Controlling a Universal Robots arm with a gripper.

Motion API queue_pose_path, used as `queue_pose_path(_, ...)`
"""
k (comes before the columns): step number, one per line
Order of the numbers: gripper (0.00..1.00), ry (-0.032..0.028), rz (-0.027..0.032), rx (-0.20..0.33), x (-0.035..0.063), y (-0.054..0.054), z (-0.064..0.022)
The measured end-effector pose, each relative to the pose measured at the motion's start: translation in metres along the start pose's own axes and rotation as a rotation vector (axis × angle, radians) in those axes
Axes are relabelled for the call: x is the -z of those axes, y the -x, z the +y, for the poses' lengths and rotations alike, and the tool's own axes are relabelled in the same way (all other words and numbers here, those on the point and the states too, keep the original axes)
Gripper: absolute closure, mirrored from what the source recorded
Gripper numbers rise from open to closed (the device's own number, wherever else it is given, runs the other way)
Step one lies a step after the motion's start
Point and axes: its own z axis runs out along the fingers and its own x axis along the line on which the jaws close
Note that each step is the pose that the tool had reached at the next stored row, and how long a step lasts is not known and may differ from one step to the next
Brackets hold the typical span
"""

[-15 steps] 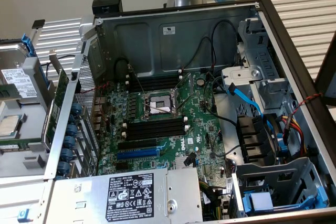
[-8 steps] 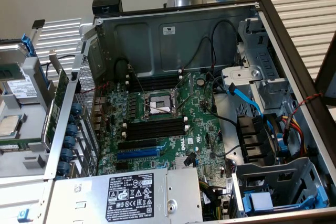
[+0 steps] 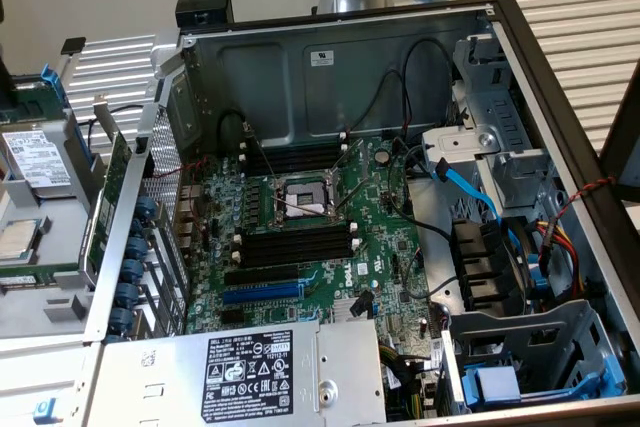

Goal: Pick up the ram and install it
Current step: 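Pick up the ram and move it above insertion slot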

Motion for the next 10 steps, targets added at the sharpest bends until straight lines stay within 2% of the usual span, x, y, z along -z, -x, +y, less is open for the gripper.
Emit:
queue_pose_path(4, 0.87, 0.0049, 0.0001, 0.0, 0.004, 0.001, -0.0159)
queue_pose_path(10, 0.87, 0.006, 0.0001, 0.001, 0.0082, 0.002, -0.043)
